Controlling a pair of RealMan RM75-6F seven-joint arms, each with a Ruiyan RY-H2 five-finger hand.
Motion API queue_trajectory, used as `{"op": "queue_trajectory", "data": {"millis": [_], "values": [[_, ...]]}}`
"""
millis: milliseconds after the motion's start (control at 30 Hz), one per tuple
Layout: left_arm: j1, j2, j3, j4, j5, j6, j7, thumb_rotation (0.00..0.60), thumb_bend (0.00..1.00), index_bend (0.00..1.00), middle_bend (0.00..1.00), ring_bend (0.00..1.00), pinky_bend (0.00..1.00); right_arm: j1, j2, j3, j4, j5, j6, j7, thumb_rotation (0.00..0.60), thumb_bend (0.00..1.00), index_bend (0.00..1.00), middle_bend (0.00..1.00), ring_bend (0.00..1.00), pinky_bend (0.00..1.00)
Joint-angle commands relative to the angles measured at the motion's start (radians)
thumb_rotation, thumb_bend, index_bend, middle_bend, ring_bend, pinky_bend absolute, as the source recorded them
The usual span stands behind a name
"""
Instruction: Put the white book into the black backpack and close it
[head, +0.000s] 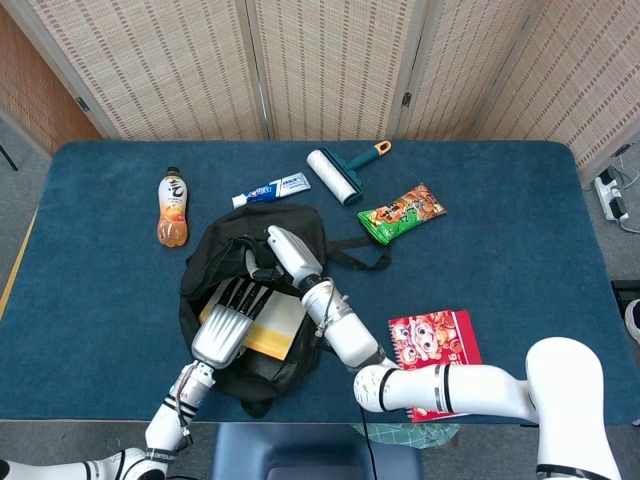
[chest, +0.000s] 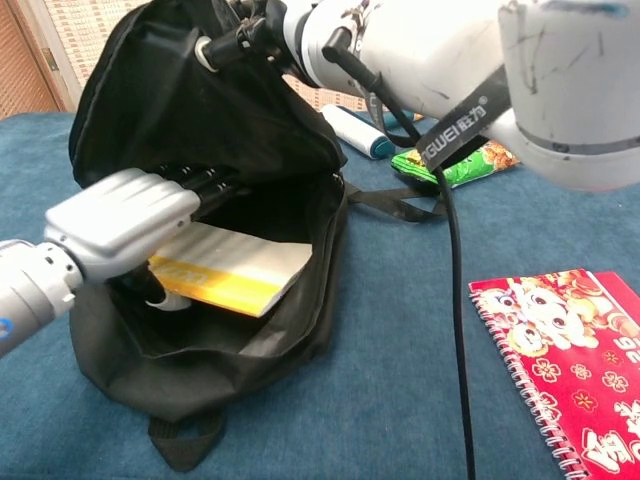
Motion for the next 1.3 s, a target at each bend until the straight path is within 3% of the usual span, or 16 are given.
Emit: {"op": "queue_trajectory", "data": {"millis": [33, 233, 367, 567, 1033, 1300], "values": [[0.021, 0.025, 0.023, 0.008, 0.098, 0.068, -0.1, 0.6, 0.0, 0.01, 0.06, 0.12, 0.16, -0.003, 0.002, -0.004, 0.0, 0.0, -0.005, 0.003, 0.6, 0.71, 0.63, 0.42, 0.34, 0.4], [0.053, 0.046, 0.064, 0.085, 0.224, 0.175, -0.284, 0.6, 0.0, 0.1, 0.18, 0.23, 0.24, -0.006, 0.001, -0.011, 0.007, -0.001, -0.014, 0.009, 0.6, 0.71, 0.63, 0.42, 0.34, 0.4], [0.047, 0.004, 0.062, 0.142, 0.224, 0.154, -0.276, 0.6, 0.0, 0.11, 0.22, 0.26, 0.29, -0.002, -0.008, -0.014, 0.013, -0.003, -0.021, 0.013, 0.6, 0.71, 0.63, 0.42, 0.34, 0.4], [0.03, -0.037, 0.012, 0.183, 0.14, 0.084, -0.22, 0.6, 0.0, 0.09, 0.21, 0.25, 0.29, -0.004, -0.006, -0.021, 0.005, -0.011, -0.016, 0.008, 0.6, 0.71, 0.63, 0.42, 0.34, 0.4], [0.151, 0.144, 0.07, 0.07, 0.264, 0.316, -0.45, 0.6, 0.0, 0.16, 0.27, 0.31, 0.3, -0.022, 0.008, -0.038, 0.018, -0.024, -0.044, 0.026, 0.6, 0.71, 0.62, 0.42, 0.34, 0.4], [0.214, 0.25, 0.076, 0.013, 0.239, 0.361, -0.54, 0.6, 0.0, 0.22, 0.33, 0.34, 0.32, -0.038, 0.01, -0.061, 0.01, -0.053, -0.059, 0.038, 0.6, 0.71, 0.6, 0.41, 0.33, 0.4]]}}
